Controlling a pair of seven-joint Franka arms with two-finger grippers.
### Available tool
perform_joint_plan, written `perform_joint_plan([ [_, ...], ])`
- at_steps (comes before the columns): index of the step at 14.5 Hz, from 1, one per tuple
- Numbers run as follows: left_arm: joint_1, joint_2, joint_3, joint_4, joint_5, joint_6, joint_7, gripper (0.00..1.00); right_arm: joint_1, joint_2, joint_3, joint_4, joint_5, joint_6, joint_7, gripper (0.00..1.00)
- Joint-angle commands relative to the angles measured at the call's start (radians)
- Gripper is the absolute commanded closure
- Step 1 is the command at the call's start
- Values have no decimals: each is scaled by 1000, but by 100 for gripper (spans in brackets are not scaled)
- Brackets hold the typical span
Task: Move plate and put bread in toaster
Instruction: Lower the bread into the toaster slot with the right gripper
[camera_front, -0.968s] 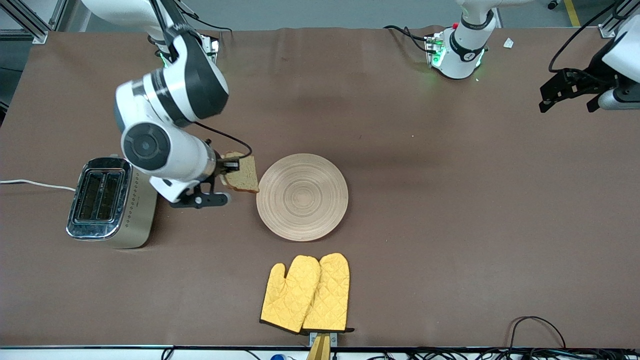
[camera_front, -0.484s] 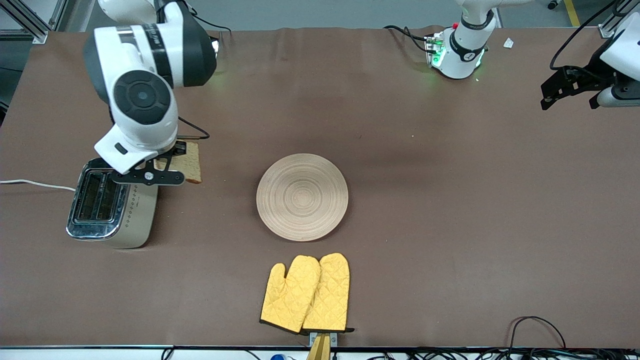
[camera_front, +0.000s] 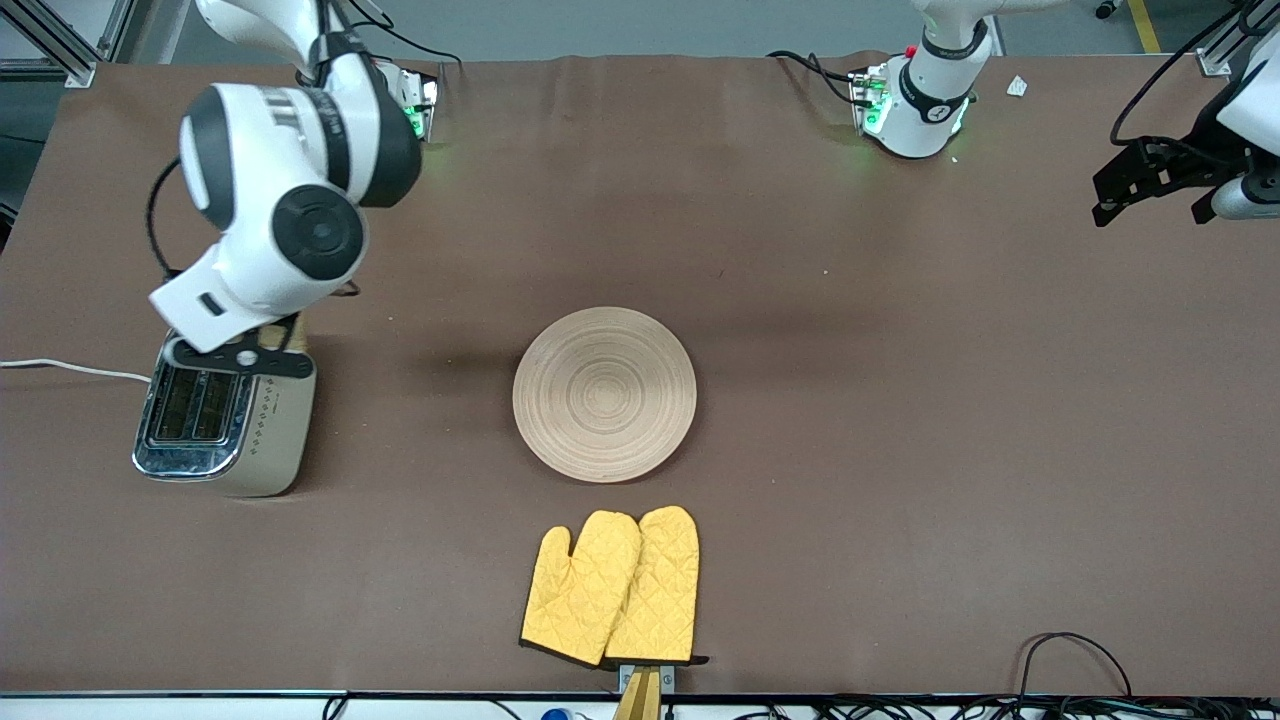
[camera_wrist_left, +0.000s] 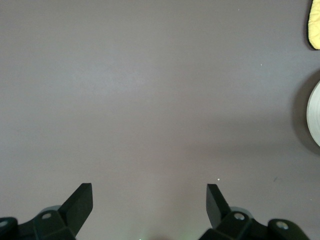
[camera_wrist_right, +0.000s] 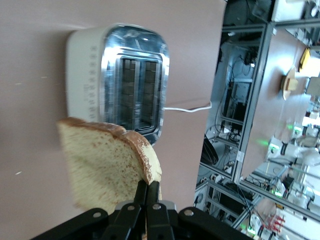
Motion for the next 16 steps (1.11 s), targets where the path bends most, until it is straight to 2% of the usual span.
perform_joint_plan([
  [1,7,41,-10,61,25,-16,0,0,-80,-19,13,-41,-34,50,11,99],
  [4,10,43,-10,64,24,-17,2,0,-111,-11,13,-87,-66,121,8,99],
  [10,10,43,-10,65,25,-17,4,0,-134,18,12,-145,-72,239,12,98],
  [16,7,43,-10,65,25,-28,3,0,-143,19,12,-134,-100,245,-2,98],
])
